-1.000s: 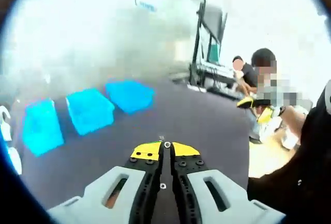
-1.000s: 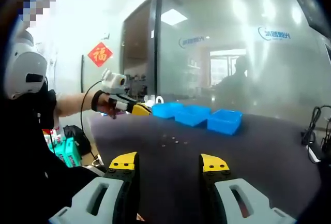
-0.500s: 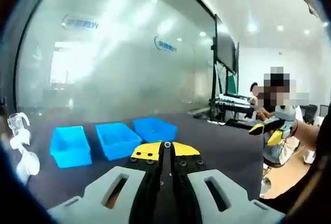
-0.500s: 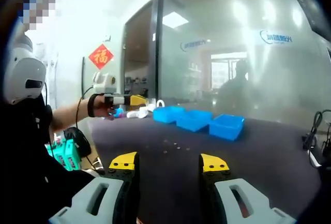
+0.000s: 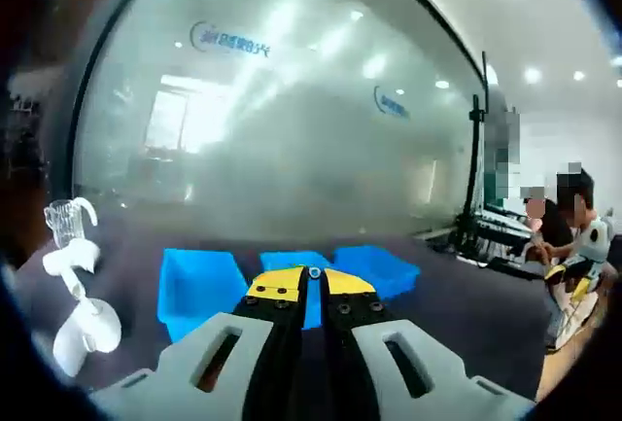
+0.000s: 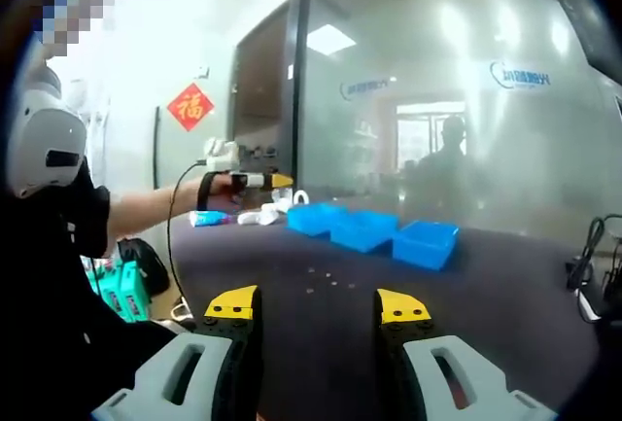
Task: Sort the screws, nuts, and washers into the corresponding bins
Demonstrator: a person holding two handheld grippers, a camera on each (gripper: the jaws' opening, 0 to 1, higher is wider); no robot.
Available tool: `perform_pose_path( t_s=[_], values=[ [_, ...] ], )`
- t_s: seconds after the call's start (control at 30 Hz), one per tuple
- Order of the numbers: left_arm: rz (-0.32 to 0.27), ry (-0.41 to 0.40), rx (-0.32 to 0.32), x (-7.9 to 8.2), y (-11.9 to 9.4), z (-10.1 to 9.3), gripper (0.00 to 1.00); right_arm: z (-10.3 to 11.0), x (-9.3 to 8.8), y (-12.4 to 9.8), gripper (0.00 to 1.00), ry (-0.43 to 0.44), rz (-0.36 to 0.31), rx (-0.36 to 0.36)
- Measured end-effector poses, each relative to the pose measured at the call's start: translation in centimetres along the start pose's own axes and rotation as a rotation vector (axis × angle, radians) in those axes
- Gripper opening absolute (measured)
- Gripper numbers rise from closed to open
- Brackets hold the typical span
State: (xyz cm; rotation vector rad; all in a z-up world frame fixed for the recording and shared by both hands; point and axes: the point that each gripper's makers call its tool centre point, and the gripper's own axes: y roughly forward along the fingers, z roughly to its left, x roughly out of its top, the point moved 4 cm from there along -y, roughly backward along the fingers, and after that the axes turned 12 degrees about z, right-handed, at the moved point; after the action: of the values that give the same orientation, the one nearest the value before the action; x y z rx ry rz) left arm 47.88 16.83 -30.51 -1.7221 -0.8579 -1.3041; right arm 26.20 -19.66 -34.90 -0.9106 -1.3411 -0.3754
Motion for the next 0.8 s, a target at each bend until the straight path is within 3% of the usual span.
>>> perform_pose_path(
  t_s=[0.17, 0.47, 0.63, 0.8],
  values=[
    [0.002, 0.046, 0.085, 0.9, 2.2, 2.5, 0.06, 0.2, 0.6, 0.0, 0.41, -0.006, -0.011, 0.003],
    [-0.002, 0.043, 0.148, 2.6, 5.4, 3.8, 0.06, 0.8, 1.1, 0.2, 0.41, -0.020, -0.019, 0.017],
    [0.029, 0.064, 0.186, 2.6, 6.6, 4.5, 0.06, 0.7, 1.1, 0.0, 0.41, -0.018, -0.019, 0.013],
    [0.027, 0.032, 0.226, 2.7, 7.1, 5.7, 0.06, 0.7, 1.0, -0.1, 0.41, -0.016, -0.017, 0.010]
  ],
)
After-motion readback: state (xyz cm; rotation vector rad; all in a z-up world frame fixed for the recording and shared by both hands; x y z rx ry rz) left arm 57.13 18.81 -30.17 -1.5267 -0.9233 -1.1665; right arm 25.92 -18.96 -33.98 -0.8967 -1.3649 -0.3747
